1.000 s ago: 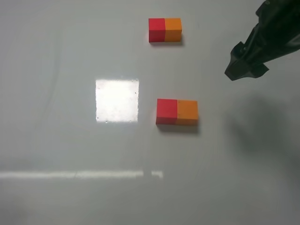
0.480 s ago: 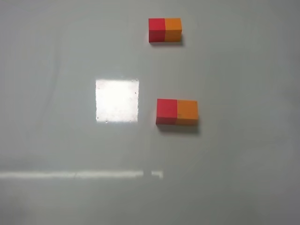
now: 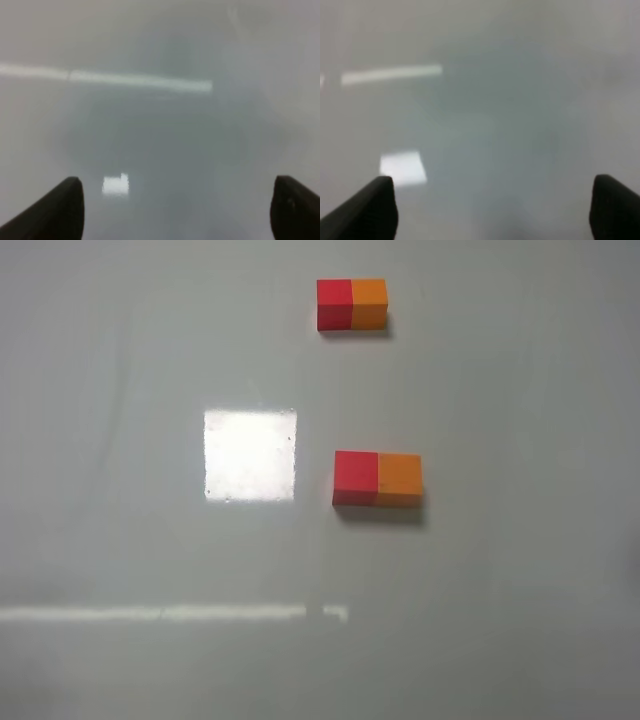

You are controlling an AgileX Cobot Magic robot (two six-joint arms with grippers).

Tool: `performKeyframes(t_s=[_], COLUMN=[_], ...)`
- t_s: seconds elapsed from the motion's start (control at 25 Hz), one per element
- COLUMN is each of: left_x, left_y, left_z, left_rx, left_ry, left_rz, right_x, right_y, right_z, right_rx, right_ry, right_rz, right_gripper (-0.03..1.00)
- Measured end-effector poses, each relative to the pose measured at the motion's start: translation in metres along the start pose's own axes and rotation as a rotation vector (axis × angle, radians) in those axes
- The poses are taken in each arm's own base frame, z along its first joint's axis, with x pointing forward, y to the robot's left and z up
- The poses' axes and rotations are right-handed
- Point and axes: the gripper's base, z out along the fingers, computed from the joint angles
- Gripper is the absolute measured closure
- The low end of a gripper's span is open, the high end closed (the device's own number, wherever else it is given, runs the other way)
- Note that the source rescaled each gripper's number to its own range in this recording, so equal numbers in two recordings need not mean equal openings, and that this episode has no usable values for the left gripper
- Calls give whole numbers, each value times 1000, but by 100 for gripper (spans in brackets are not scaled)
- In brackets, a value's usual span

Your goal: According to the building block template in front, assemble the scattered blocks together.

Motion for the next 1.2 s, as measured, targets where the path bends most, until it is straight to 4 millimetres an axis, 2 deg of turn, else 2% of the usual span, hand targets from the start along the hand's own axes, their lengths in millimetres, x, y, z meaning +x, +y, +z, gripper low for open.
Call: performKeyframes(t_s=[0.2, 0.36, 0.56, 1.2], left_x=[0, 0, 0, 0], left_y=[0, 0, 0, 0], left_z=[0, 0, 0, 0], left_rx=[0, 0, 0, -1], left_ry=[0, 0, 0, 0], left_rz=[0, 0, 0, 2], right_x=[45, 68, 78, 78], right_y=[0, 0, -1, -1], right_z=[1, -3, -17, -16], right_rx=[-6, -6, -24, -26], right_ry=[-28, -106, -224, -229], right_rz=[-39, -46, -53, -30], right_gripper=[18, 18, 18, 21])
